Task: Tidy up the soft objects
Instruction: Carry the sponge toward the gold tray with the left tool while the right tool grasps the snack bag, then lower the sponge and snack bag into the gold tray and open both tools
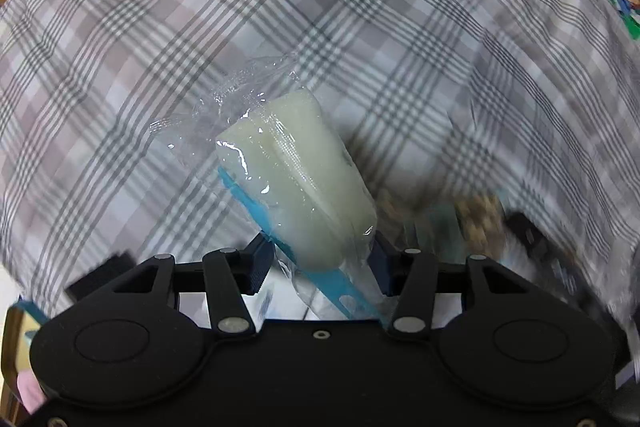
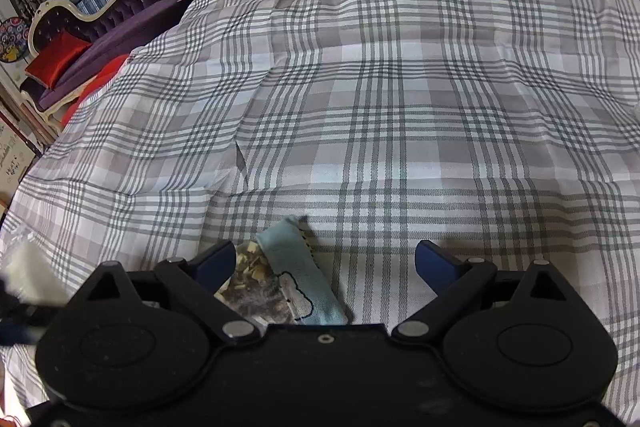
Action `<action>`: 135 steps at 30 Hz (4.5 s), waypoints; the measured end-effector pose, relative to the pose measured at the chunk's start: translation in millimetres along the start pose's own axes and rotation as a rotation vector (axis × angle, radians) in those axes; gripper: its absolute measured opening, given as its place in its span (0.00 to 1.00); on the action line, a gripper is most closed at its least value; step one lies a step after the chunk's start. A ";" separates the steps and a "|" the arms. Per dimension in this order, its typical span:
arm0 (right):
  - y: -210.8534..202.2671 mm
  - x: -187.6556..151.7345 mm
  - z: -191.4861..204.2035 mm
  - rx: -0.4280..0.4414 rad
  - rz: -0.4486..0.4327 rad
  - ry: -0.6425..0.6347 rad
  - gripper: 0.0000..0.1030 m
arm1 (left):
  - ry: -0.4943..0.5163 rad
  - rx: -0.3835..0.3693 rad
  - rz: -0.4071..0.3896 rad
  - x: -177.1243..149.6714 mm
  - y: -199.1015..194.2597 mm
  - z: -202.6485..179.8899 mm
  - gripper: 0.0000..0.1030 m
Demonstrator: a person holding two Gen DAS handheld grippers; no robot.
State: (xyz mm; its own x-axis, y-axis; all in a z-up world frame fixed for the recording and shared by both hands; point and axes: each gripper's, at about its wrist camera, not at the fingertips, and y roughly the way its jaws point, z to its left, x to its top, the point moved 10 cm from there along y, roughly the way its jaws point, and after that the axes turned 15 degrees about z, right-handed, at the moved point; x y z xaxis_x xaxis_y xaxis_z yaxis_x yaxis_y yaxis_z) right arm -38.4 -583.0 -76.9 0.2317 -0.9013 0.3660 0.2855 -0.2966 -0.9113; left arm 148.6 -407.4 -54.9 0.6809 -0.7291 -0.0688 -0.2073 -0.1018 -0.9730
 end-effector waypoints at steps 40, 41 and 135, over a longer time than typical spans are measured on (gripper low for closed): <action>35.5 -32.5 109.8 -0.042 0.073 -0.389 0.57 | -0.352 -0.073 -0.029 -238.3 -7.4 225.1 0.48; 30.6 -31.9 108.6 -0.033 0.053 -0.388 0.57 | -0.367 -0.081 -0.034 -243.6 -8.0 230.9 0.48; -84.3 -412.1 224.7 0.149 0.291 -0.949 0.72 | -0.588 0.020 -0.140 -314.9 35.8 338.2 0.72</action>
State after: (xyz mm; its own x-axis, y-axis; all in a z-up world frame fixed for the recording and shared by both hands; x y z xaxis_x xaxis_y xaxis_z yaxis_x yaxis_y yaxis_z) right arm 51.0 -115.7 -108.5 0.9382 -0.2887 0.1909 0.1983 -0.0039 -0.9801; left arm 164.3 47.4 -142.6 0.9762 -0.2124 -0.0446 -0.0782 -0.1526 -0.9852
